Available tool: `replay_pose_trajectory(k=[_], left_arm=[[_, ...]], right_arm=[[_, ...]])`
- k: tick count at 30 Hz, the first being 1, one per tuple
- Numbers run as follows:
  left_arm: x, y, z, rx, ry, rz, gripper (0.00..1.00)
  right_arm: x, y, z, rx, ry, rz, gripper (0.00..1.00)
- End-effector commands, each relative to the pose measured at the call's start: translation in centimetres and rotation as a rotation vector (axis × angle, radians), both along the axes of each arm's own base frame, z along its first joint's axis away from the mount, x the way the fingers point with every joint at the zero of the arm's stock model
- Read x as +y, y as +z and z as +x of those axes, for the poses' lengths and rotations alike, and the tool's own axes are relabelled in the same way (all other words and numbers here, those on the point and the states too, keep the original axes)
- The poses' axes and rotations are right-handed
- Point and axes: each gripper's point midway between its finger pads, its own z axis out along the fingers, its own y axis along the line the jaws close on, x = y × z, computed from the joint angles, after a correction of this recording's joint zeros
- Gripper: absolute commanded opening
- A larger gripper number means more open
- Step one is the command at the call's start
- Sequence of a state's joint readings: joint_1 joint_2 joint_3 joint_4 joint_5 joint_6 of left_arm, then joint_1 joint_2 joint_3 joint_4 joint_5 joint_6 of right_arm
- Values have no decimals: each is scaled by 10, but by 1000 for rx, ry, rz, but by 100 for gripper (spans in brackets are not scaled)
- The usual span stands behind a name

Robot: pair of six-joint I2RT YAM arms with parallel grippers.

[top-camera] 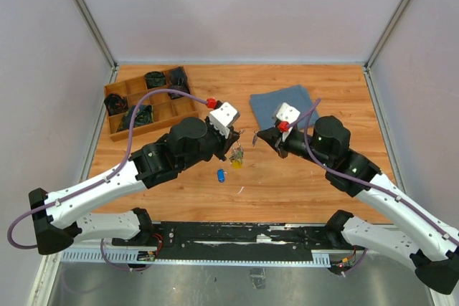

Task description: Put the keys on the keyring

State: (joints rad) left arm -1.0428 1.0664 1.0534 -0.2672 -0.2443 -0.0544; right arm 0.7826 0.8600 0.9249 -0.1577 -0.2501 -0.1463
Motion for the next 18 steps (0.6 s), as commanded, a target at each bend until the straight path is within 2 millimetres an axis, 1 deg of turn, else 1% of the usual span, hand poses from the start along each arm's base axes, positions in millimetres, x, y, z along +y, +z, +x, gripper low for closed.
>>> replay_pose_trajectory(k=[1,5,7,18], left_arm=[[-12,39,1,-35,-24,-124,1],[-13,47,-4,-27,-38,-173,1],[-13,49,-5,-23,-39,-190,1],[-13,56,-8,-12,-41,-238,1]], right_arm=[[9,28,4,-261,79,43,1],[16,25,-3,-422,160,27,1],[17,24,-5,-469,177,27,0],[23,24,-6,-567,194,14,0]])
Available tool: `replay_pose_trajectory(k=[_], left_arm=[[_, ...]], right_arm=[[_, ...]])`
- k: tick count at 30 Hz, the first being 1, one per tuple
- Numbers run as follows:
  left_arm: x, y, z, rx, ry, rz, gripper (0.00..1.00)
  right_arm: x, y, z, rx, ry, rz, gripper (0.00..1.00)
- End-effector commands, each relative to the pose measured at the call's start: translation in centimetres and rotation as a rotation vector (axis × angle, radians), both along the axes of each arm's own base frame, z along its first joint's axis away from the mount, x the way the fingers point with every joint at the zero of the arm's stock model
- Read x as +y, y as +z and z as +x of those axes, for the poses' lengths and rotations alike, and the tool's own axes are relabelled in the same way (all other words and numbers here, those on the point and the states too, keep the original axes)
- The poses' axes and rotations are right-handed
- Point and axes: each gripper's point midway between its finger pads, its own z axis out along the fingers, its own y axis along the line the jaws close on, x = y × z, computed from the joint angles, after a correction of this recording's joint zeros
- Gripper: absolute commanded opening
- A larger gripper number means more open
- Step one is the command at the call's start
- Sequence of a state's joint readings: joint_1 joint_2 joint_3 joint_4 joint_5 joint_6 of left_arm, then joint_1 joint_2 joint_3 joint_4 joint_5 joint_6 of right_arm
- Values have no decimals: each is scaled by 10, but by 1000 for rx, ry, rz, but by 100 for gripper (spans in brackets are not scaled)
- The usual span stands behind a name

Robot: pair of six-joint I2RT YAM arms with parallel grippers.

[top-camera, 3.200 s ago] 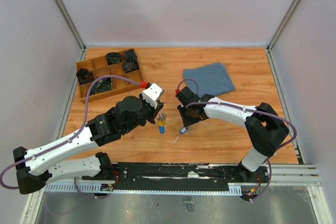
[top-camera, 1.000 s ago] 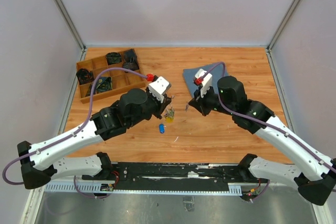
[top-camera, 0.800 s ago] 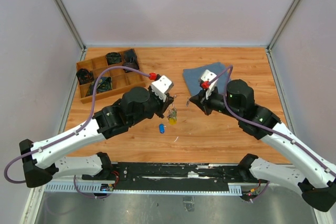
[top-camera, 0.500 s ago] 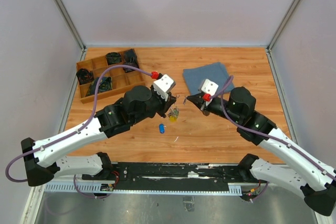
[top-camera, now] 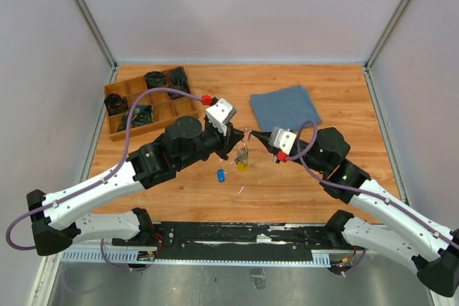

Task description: Put the keys on the keyring

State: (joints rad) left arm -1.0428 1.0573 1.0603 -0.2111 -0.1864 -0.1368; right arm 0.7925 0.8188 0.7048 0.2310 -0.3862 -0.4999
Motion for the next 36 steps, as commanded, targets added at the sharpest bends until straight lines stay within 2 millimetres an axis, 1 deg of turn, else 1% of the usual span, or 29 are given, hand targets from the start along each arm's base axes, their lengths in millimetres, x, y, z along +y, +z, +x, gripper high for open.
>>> replay_pose_trajectory(k=[1,6,15,23,36], left_arm=[[-1,38,0,-45,3,-118,1],[0,41,1,-46,10,-129,1],[0,41,1,-43,13,-130,0],[0,38,1,-38,13,-124,0],[-1,36,1,-33,7,-119,1]], right_arm=[[4,18,-6,-118,34,28,0],[7,14,-10,-141,49,11,0],[10,13,-13,-147,63,9,0],[9,18,-11,-163,44,28,0],[-1,26,-1,-206,-36,44,0]])
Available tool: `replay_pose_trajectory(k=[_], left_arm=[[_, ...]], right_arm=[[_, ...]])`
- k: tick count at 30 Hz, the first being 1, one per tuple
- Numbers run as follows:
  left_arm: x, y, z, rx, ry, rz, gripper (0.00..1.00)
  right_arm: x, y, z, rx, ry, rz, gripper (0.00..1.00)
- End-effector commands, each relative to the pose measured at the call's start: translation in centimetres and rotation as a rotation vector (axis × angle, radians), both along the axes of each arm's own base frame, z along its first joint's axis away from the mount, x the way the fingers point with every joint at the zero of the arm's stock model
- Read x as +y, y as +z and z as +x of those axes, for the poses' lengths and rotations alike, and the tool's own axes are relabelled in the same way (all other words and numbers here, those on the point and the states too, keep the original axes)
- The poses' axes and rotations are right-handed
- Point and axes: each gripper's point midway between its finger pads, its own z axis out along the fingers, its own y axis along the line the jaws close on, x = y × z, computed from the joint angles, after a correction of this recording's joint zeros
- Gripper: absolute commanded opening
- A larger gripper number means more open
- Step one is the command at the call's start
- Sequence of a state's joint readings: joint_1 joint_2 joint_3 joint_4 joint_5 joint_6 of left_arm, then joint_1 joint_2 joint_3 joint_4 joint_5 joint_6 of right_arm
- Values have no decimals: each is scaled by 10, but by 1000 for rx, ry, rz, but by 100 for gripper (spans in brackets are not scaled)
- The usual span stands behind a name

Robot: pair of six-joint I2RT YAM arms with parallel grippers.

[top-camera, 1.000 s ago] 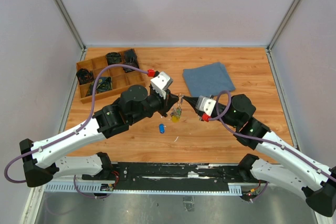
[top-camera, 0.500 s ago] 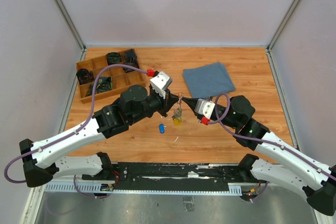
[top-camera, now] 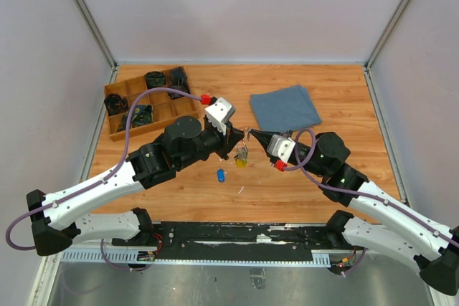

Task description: Put the keys on the keyring

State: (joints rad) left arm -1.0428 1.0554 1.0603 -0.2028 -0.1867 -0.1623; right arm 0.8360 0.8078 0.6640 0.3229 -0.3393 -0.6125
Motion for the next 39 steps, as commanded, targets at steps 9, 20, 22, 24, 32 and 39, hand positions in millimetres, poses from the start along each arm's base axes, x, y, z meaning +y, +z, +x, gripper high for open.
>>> replay_pose_trajectory(k=[9,20,22,24,32,39], left_arm=[[-2,28,1,-38,-5,-84,0],[-8,26,-2,-30,-33,-79,1],[-9,26,-2,-29,-38,-79,1],[-8,25,-2,-28,-37,-77,1],[-10,25,-2,-26,-39,-81,1],[-10,24,-2,-27,-41,-79,1]], right_arm=[[-6,27,-1,-96,-27,56,0],[0,21,-5,-194,16,-24,0],[0,20,-5,-228,18,-44,0],[0,20,-5,-255,23,-63,0],[2,21,-11,-330,69,-143,0],[3,26,-18,-425,111,-216,0]])
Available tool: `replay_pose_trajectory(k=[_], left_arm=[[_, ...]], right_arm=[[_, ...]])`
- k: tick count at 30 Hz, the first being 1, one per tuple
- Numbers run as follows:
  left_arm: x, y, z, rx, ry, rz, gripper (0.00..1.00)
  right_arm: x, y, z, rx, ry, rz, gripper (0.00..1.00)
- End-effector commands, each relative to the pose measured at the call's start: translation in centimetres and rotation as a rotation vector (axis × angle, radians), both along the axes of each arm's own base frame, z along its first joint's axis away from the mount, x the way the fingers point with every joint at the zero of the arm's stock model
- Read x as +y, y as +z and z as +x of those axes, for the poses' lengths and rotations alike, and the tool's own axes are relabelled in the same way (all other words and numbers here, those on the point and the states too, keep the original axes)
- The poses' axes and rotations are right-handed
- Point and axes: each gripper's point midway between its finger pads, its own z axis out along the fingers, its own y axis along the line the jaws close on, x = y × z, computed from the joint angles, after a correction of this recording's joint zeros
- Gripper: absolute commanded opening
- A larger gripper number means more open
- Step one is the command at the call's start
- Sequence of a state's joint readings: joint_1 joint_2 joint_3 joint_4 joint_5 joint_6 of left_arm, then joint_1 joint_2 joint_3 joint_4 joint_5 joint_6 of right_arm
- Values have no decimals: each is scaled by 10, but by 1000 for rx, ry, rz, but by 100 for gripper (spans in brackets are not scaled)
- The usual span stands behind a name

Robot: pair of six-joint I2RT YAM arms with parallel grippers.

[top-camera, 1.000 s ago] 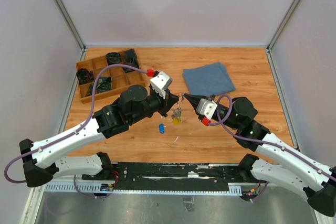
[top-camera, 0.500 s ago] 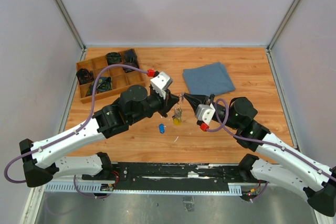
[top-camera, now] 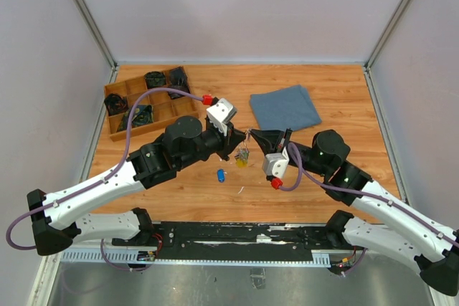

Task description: Put the keys on the keyring

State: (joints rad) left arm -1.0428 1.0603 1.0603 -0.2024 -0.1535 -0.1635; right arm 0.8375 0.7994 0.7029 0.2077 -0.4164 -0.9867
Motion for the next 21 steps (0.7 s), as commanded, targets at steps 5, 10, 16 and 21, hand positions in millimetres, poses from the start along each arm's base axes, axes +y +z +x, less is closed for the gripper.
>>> replay_pose_trajectory(k=[5,10,16,21], left_arm=[[-6,24,1,-31,-14,-78,0],[-5,24,0,-32,-16,-78,0],[-5,22,-1,-28,-17,-77,1],[-5,22,-1,-28,-19,-76,1]], right_arm=[[3,26,-13,-151,69,-49,0],[2,28,-11,-178,56,-64,0],[0,33,-9,-202,41,-61,0],[-1,36,-5,-215,19,-61,0]])
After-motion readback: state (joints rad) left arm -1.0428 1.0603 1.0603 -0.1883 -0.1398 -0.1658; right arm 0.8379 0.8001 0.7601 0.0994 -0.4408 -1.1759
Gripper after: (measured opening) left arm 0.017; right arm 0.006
